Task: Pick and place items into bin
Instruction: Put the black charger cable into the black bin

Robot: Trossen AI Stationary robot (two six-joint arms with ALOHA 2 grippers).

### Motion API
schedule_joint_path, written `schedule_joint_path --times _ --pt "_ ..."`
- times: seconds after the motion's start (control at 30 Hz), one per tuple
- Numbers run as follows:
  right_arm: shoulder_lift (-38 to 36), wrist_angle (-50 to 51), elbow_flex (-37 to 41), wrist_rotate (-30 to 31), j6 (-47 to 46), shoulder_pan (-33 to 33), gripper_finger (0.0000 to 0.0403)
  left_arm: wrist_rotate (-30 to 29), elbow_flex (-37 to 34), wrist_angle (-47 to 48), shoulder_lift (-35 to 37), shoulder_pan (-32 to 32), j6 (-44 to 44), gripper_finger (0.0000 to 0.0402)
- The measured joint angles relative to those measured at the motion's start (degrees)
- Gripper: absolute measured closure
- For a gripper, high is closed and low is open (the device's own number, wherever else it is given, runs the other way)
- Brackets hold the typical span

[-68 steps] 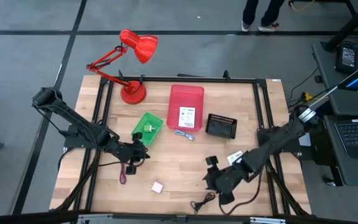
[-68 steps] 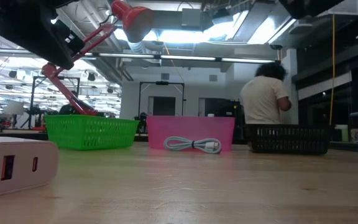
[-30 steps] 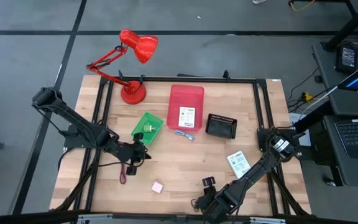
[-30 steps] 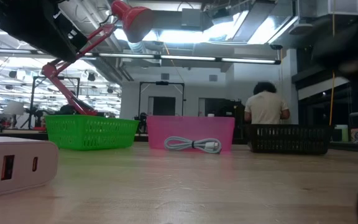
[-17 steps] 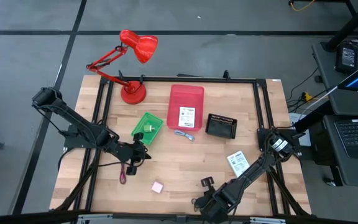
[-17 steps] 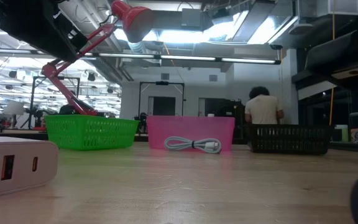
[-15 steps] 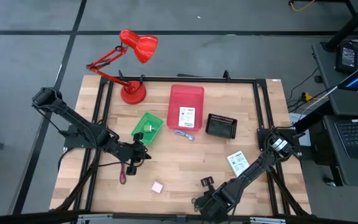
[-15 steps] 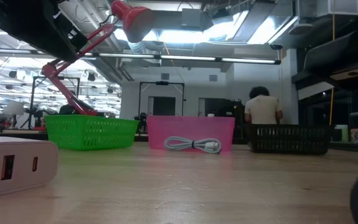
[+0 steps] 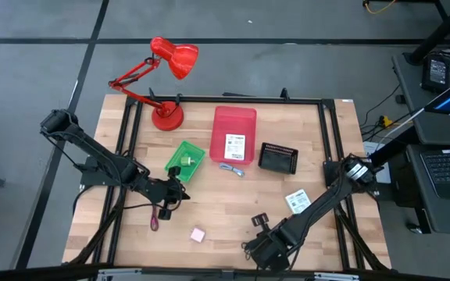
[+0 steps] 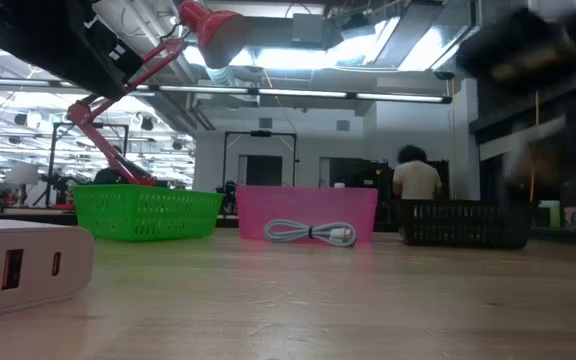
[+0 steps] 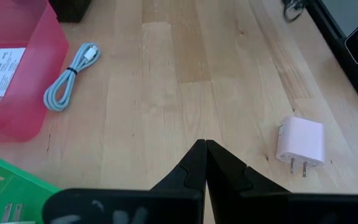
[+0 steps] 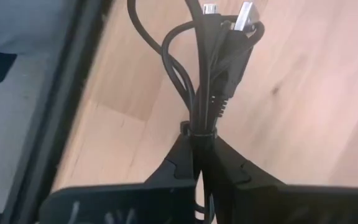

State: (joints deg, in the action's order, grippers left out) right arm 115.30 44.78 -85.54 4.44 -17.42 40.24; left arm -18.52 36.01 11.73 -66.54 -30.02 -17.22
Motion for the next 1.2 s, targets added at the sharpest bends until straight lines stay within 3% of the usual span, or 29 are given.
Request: schedule_joint_path --times 0.23,0.43,0.8,1.2 --pt "-8.53 -2.00 5.07 0.08 2.80 -3.19 0.0397 0.02 0.00 0.02 0.00 0.00 0.01 0.0398" --pt "-17.98 -14.21 17.11 2.29 4.40 -6.26 0.0397 0.02 0.00 0.00 0.02 0.00 2.46 0.0398" --pt "-36.29 -35.29 38.50 11.60 8.95 -9.05 0.0397 -0.04 0.00 0.03 0.02 0.02 3.72 0.0398" --pt "-45.15 -61.04 55.13 12.66 11.39 -11.27 0.0397 -0.15 0.00 -1.40 0.02 0.02 7.55 0.0398"
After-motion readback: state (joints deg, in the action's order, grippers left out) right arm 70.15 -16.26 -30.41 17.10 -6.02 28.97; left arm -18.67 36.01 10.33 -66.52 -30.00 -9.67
